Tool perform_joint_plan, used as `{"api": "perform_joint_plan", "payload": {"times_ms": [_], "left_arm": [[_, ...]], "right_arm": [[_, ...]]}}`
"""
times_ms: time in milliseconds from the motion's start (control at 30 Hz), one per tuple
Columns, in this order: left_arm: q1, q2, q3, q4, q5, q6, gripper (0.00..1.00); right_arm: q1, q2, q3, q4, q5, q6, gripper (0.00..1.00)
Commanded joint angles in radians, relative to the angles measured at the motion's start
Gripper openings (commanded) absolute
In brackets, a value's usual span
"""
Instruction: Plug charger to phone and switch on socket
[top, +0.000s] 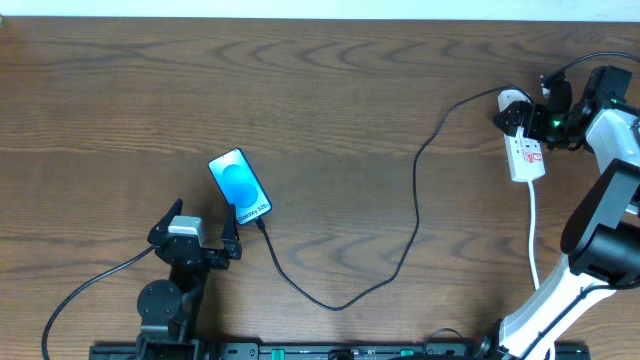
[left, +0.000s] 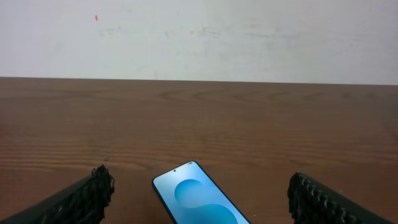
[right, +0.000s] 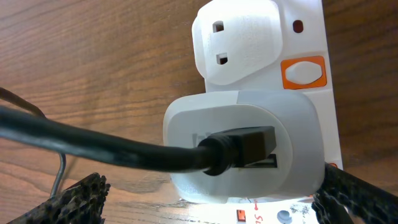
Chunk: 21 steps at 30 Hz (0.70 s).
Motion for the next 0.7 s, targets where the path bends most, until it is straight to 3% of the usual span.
{"api": "perform_joint_plan", "payload": {"times_ms": [0,667], "left_arm": [[-0.002,-0.006,-0.014,-0.038,0.023,0.018,0.91],[-0.002,-0.006,-0.014,-0.038,0.023,0.018,0.92]], "right_arm": [[0.099,0.027,-0.043,-0.028,-0.224,0.030,0.99],[0.099,0.027,-0.056,-0.016,-0.262,0.038,0.99]]}}
